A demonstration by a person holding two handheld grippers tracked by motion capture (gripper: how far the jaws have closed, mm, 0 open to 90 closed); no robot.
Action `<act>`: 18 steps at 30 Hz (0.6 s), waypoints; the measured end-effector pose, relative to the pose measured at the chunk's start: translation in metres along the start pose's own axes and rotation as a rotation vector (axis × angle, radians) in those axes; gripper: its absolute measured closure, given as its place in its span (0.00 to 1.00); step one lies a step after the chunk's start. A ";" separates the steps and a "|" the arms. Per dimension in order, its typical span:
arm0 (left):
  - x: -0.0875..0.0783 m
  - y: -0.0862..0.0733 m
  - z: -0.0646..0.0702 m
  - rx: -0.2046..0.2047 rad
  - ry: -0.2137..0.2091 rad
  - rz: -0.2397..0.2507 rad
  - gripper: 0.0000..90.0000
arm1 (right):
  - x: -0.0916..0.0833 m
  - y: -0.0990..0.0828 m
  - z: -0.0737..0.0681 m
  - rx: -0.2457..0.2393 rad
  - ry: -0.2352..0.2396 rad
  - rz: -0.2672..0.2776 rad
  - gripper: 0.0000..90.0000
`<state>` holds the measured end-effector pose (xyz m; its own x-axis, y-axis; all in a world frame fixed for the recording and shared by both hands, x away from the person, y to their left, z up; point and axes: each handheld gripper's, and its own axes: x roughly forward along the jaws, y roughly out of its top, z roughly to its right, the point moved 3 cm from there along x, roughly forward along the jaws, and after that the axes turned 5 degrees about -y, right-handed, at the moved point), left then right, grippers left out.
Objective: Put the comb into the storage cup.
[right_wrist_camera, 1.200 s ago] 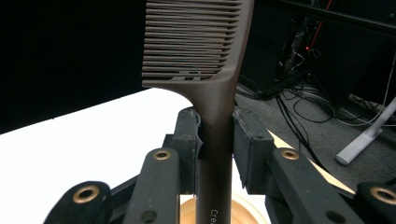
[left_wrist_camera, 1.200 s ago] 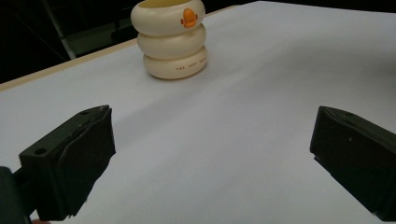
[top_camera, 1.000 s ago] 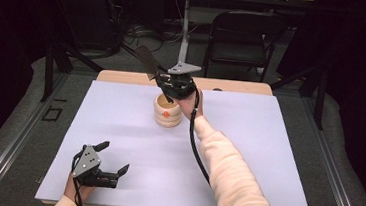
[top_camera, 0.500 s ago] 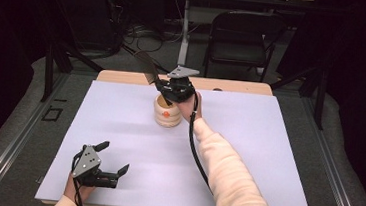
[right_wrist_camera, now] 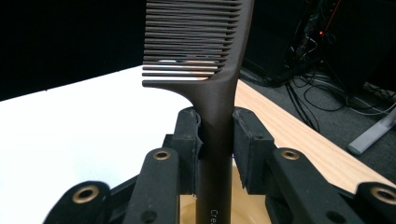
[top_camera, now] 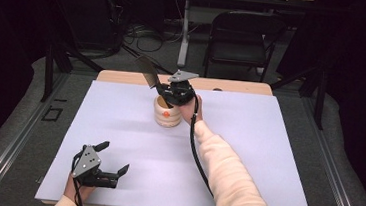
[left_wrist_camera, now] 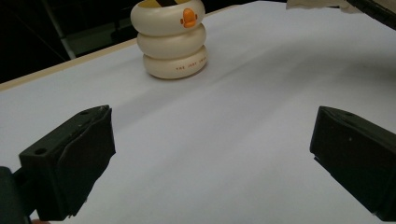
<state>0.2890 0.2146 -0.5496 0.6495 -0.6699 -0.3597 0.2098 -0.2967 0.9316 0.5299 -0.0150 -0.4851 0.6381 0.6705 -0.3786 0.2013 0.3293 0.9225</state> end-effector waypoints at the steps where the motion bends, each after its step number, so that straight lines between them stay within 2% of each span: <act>1: 0.000 0.000 0.000 0.000 -0.001 0.001 0.00 | 0.000 0.000 0.000 0.000 0.000 0.000 0.80; 18: 0.000 0.000 0.000 0.002 -0.001 0.001 0.00 | 0.004 -0.013 0.001 -0.009 0.001 -0.033 0.80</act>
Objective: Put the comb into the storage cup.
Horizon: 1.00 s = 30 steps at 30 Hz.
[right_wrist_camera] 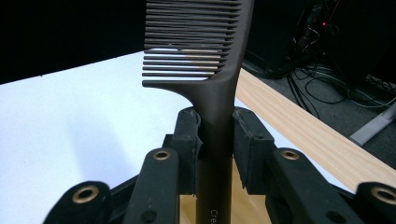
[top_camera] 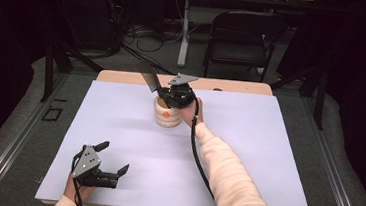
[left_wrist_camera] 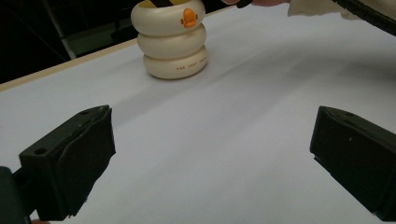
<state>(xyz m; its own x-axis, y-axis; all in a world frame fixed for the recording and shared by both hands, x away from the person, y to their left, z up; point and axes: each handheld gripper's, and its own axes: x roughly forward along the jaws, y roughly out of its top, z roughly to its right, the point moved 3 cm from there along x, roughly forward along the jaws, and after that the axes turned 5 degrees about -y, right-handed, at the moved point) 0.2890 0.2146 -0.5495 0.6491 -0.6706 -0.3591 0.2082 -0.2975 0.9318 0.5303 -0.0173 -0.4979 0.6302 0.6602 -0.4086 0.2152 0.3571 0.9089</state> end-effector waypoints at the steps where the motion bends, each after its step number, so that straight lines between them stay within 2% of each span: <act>1: 0.000 0.000 0.000 0.000 0.001 0.000 0.00 | 0.000 0.000 0.000 0.002 0.001 -0.002 0.80; 30: 0.000 0.000 0.000 0.004 0.001 -0.001 0.00 | -0.001 -0.008 0.001 -0.013 0.012 -0.044 0.80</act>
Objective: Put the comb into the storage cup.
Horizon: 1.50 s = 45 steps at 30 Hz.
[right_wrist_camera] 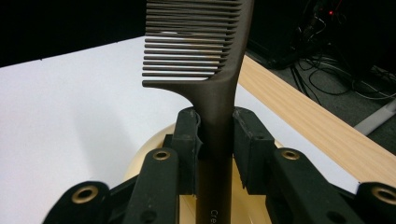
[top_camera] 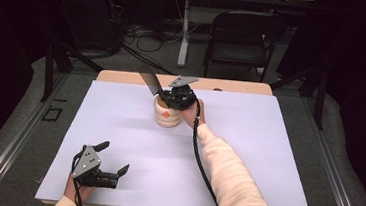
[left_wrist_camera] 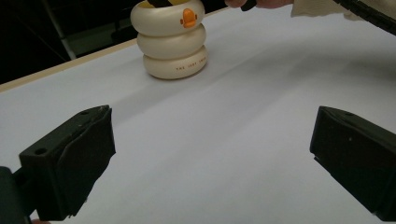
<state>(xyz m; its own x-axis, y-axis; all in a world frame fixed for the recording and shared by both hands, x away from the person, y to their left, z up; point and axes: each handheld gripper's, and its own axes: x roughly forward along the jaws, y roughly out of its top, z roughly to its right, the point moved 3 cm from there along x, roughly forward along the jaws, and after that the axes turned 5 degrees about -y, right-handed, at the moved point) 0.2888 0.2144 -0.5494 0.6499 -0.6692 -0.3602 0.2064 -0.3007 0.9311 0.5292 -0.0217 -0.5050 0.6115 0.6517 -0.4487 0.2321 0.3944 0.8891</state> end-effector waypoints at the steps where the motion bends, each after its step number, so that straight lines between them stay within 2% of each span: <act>1: 0.000 0.000 0.000 0.000 0.000 0.000 0.00 | 0.000 0.000 0.000 0.001 -0.001 -0.003 0.80; 19: 0.000 0.000 0.000 0.001 -0.002 -0.001 0.00 | 0.001 -0.004 0.001 -0.001 0.014 -0.044 0.79; 28: 0.000 0.000 0.000 0.002 -0.002 0.000 0.00 | 0.003 -0.004 -0.001 -0.020 0.019 -0.063 0.79; 45: 0.000 0.000 0.001 0.000 -0.002 0.000 0.00 | 0.004 -0.006 0.001 -0.029 0.042 -0.136 0.79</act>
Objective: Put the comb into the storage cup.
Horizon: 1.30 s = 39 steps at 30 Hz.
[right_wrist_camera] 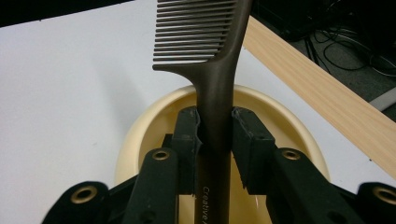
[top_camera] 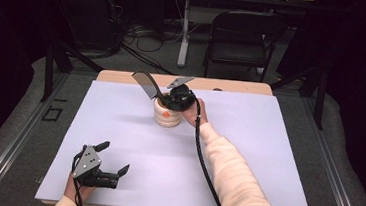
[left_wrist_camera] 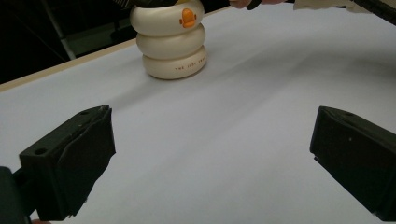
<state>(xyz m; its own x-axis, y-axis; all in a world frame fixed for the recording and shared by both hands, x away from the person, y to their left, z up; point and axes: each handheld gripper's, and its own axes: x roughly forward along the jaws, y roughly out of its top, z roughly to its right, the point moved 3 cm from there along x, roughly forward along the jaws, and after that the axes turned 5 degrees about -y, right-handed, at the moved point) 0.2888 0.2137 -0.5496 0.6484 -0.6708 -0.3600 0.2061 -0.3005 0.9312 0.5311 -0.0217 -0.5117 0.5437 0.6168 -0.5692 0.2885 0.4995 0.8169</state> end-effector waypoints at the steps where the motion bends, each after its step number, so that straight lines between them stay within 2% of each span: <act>1: 0.000 0.000 0.000 0.000 0.001 0.000 0.00 | 0.000 0.000 0.000 -0.001 -0.001 -0.007 0.79; 9: 0.000 0.000 0.000 0.000 -0.001 0.000 0.00 | 0.001 0.001 0.000 -0.006 0.000 -0.029 0.79; 13: 0.000 0.000 0.000 0.002 -0.001 -0.002 0.00 | -0.002 0.003 0.001 -0.003 -0.003 -0.018 0.75; 14: 0.000 0.000 0.000 0.000 -0.001 -0.002 0.00 | -0.006 0.005 0.001 -0.005 -0.002 0.000 0.74; 18: 0.000 0.000 0.000 -0.001 0.001 0.001 0.00 | -0.011 0.007 0.002 -0.009 -0.003 0.002 0.69; 19: 0.000 0.000 0.000 -0.001 0.001 0.001 0.00 | -0.014 0.008 0.002 -0.007 -0.001 0.006 0.65; 22: 0.000 0.000 0.000 -0.001 0.002 0.001 0.00 | -0.017 0.009 0.002 -0.006 -0.001 0.006 0.60; 29: 0.000 0.000 0.000 0.001 0.003 0.000 0.00 | -0.029 0.014 -0.001 -0.018 0.015 -0.007 0.43; 34: 0.000 0.000 0.000 0.002 0.003 0.000 0.00 | -0.040 0.016 -0.003 -0.026 0.040 -0.020 0.30; 39: 0.000 0.000 0.000 0.004 0.002 0.000 0.00 | -0.050 0.015 -0.005 -0.034 0.058 -0.039 0.20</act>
<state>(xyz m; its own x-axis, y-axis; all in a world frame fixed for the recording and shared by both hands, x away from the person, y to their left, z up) 0.2887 0.2134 -0.5493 0.6502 -0.6692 -0.3598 0.2031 -0.3032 0.9310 0.5043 -0.0417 -0.4712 0.4857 0.6305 -0.6055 0.2811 0.5433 0.7911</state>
